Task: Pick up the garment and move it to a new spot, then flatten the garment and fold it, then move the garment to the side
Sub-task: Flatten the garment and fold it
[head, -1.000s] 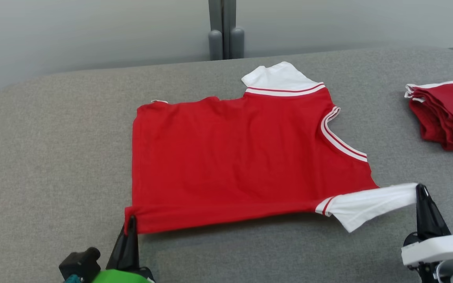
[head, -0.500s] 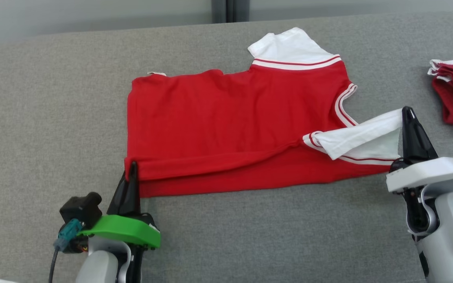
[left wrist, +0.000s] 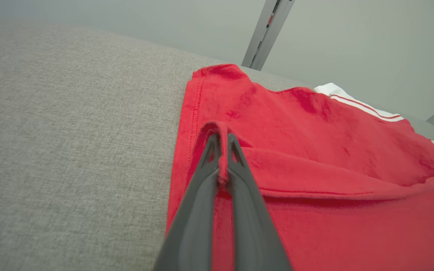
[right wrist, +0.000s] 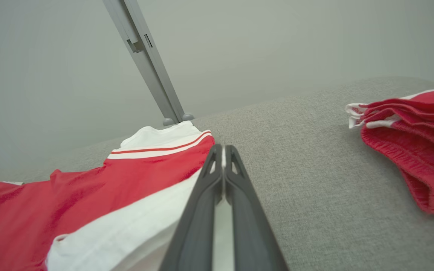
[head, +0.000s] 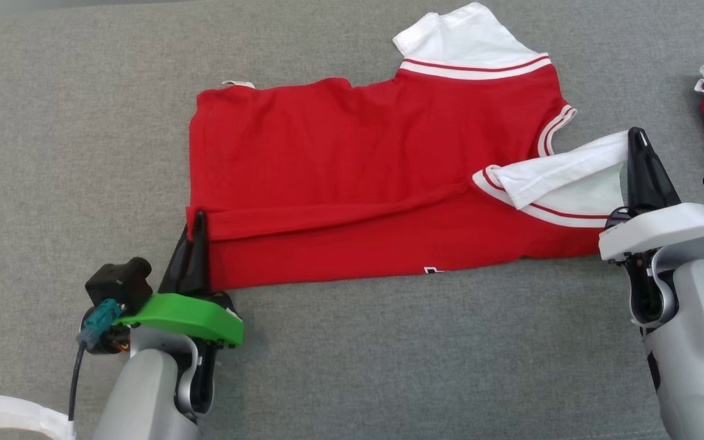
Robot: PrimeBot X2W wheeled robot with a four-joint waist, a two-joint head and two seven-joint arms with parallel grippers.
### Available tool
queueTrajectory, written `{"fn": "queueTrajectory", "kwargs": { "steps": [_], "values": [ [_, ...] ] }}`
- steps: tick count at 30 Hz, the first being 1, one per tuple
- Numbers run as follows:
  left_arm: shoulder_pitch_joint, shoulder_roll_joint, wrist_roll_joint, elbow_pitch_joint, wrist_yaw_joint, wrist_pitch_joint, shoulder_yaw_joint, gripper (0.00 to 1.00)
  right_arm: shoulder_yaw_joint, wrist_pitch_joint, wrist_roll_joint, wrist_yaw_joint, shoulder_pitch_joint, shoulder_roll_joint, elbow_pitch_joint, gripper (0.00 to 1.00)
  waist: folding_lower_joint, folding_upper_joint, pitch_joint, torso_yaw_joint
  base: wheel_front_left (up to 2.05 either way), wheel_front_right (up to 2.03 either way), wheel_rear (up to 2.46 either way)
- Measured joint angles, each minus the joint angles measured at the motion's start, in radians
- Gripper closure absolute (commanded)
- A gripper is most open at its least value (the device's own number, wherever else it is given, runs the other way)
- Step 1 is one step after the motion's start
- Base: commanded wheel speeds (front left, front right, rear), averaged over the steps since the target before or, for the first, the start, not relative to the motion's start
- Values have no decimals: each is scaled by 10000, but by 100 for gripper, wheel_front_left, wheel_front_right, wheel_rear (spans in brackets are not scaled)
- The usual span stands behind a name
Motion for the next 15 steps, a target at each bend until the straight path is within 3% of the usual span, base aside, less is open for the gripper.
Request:
{"fn": "queueTrajectory", "kwargs": {
  "steps": [1,15],
  "values": [
    [-2,-6,8,-10,0,0,73,0,-27,0,-67,-2,-2,29,31,0,0,0,10,-4,0,0,0],
    [941,4,1908,-1083,291,-8,568,0,-479,-13,-2435,-2,1546,276,-1662,0,0,0,-356,-23,0,0,0]
  ]
}}
